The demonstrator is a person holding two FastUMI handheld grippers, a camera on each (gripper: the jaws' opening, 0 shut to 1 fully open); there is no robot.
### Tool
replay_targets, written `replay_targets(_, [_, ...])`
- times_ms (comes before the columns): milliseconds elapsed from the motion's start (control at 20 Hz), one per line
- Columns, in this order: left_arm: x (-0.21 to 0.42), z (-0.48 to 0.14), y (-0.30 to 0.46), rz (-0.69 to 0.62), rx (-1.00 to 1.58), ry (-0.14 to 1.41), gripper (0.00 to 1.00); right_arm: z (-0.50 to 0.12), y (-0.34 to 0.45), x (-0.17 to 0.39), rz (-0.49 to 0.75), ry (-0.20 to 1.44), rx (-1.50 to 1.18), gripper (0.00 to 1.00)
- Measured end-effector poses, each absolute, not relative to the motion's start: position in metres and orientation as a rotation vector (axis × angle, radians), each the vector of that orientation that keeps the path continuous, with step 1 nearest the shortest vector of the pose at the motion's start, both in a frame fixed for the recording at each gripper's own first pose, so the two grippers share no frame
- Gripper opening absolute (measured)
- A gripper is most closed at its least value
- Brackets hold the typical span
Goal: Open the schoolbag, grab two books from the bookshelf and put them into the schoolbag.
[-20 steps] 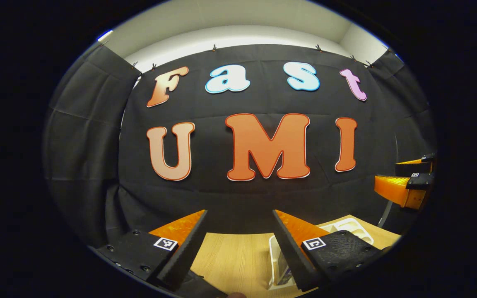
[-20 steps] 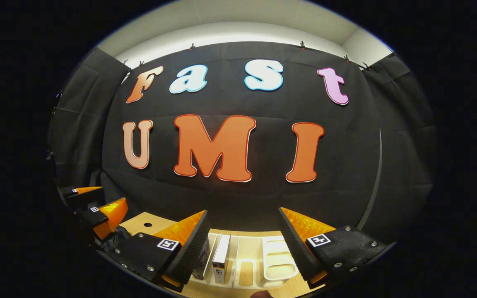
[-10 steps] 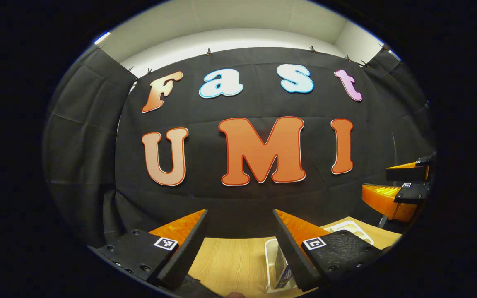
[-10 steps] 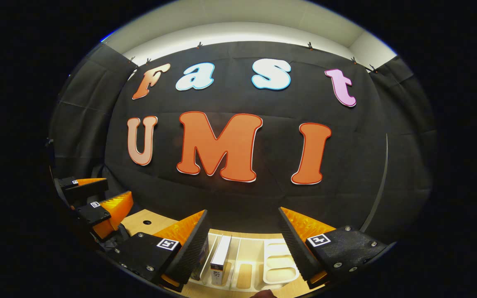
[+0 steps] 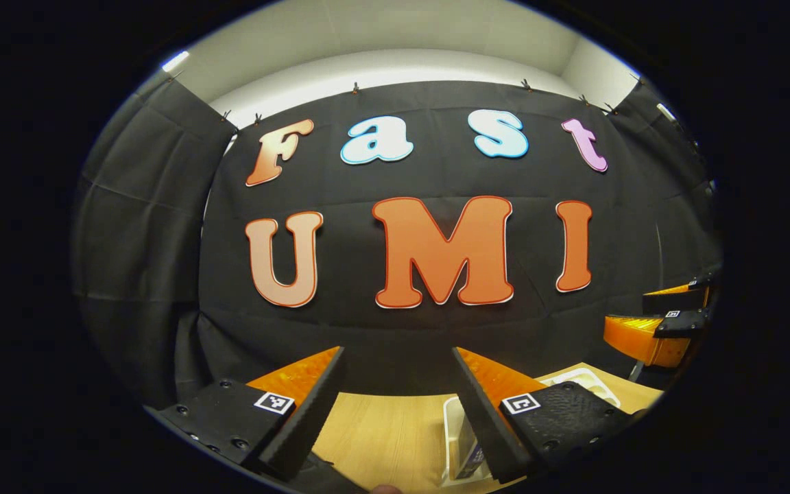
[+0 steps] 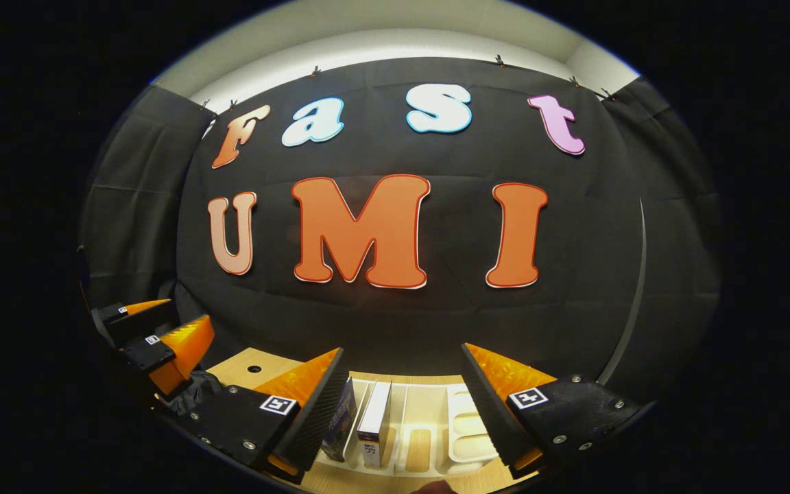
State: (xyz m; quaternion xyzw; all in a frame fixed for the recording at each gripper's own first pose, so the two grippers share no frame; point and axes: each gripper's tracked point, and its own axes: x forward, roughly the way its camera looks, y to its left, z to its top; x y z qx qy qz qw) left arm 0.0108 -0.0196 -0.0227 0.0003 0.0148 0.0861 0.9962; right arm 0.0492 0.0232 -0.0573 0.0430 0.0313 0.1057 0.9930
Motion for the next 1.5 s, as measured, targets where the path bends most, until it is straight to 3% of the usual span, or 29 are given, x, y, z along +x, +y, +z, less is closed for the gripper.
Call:
replay_targets(350, [0.0,-0.036,-0.03,0.148,0.089,0.024,0.94,-0.071,0.019,0.054,0.213,0.096,0.058,0.96])
replay_targets(800, [-0.028,-0.084,-0.015,0.19,0.211,0.133,0.94,-0.076,0.028,0.059,0.255,0.086,0.012,0.96])
replay_targets(1500, [-0.138,-0.274,0.017,0.19,0.526,0.664,0.98,-0.113,0.05,0.106,0.352,0.116,0.011,0.97])
